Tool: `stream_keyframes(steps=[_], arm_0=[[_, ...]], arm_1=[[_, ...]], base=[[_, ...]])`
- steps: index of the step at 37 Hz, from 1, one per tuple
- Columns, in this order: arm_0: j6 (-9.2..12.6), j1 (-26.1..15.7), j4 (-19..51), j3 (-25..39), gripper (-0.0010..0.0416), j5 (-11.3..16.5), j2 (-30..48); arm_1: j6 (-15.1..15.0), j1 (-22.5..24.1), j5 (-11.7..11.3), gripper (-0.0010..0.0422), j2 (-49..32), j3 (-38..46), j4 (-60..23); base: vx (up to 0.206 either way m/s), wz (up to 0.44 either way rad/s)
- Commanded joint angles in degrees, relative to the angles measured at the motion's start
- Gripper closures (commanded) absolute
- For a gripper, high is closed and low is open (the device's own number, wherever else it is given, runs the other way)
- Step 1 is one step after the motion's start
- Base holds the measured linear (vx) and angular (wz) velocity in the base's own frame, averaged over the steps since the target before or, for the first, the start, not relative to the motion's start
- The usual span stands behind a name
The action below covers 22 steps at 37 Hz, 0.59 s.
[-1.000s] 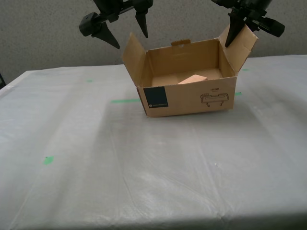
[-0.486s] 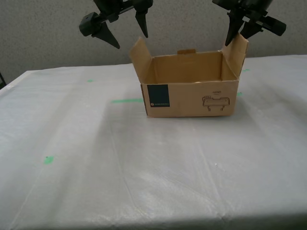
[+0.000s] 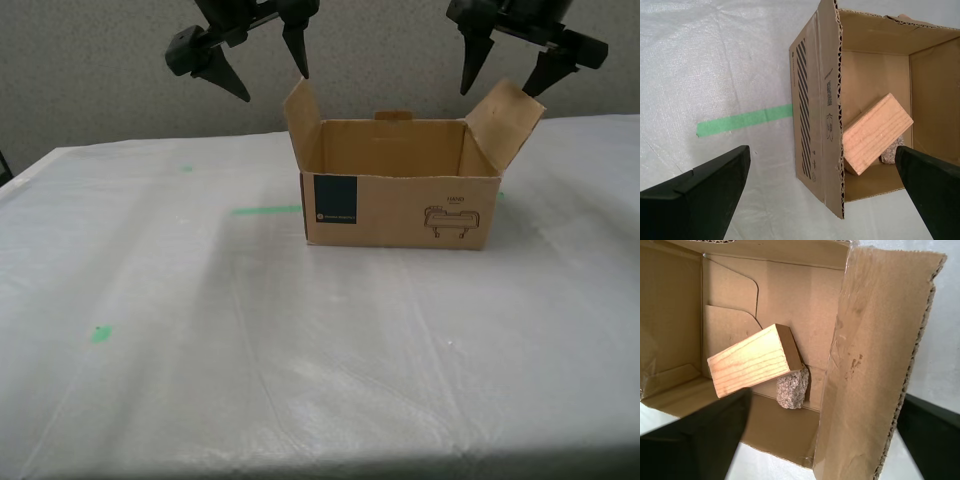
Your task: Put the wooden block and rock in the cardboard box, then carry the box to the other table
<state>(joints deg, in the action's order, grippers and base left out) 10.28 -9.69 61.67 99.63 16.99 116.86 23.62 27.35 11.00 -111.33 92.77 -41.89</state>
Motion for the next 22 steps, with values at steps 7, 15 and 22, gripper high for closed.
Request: stream_keyframes(steps=[7, 15, 22], arm_0=[[-0.22, 0.00, 0.20, 0.07, 0.0042, -1.03, -0.04], [-0.81, -0.09, 2.10, 0.04, 0.0014, -6.03, -0.04], [-1.03, -0.11, 1.88, 0.17, 0.0043, -6.01, -0.76]], arm_1=[[-0.11, 0.00, -0.07, 0.0016, 0.02, 0.04, 0.02], [-0.09, 0.00, -0.07, 0.0016, 0.02, 0.04, 0.02], [-0.11, 0.02, -0.09, 0.0016, 0.02, 0.09, 0.02]], base=[[0.000, 0.000], [0.000, 0.000], [0.000, 0.000]])
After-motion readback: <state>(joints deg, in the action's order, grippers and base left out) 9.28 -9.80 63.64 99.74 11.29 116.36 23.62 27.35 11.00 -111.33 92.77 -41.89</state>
